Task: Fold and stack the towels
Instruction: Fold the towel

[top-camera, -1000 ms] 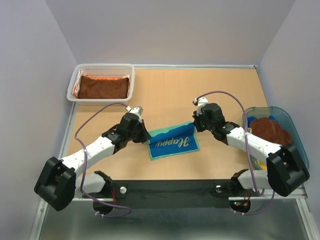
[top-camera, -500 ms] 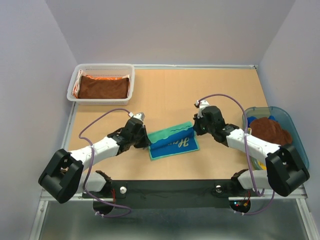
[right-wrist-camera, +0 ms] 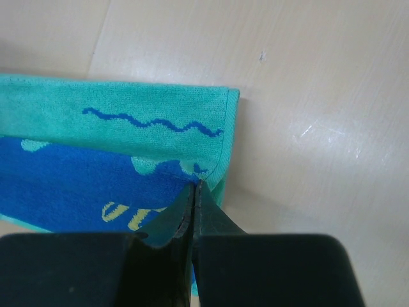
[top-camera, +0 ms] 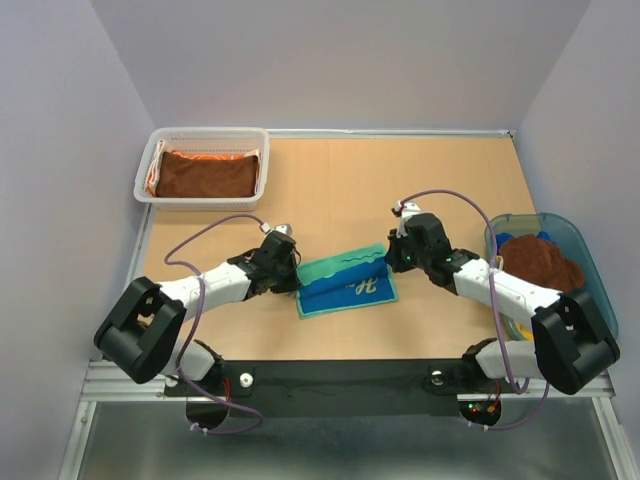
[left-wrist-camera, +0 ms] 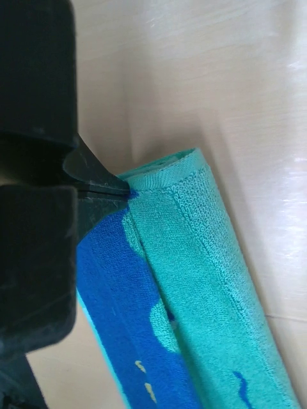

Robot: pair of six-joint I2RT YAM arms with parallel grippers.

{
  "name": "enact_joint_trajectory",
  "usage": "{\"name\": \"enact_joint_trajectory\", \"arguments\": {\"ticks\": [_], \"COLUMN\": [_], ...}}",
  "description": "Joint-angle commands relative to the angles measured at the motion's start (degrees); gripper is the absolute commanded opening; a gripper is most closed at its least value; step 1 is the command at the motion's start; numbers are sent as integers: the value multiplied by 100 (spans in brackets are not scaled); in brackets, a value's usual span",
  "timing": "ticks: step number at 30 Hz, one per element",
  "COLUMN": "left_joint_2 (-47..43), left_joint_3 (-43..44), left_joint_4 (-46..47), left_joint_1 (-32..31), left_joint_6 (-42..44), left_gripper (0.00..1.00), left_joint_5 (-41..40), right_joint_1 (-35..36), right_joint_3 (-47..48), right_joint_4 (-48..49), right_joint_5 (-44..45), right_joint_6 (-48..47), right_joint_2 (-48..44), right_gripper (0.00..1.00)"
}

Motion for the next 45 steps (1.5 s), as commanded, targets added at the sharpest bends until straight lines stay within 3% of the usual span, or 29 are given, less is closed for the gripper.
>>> {"name": "enact_joint_trajectory", "arguments": {"ticks": [1,13,33,45], "left_joint_2": [446,1027,-168,-73], "left_joint_3": [267,1489,1226,505], "left_joint_4": [-623,-683,-992,-605], "left_joint_1": [6,76,67,23], "left_joint_6": [156,1150,992,772], "left_gripper": [0,0,0,0], "left_joint_5": [-637,-1121,-814,-348], "right_joint_1": [-45,-62,-54,-53], "right_joint_3": [-196,-197,-12,-214], "right_joint_4": [21,-119,-567,-655], "right_joint_5": [135,477,188,135], "right_joint_6": [301,776,512,916], "right_joint_2": [-125,87,-661,-407], "right_gripper": [0,1,1,0]}}
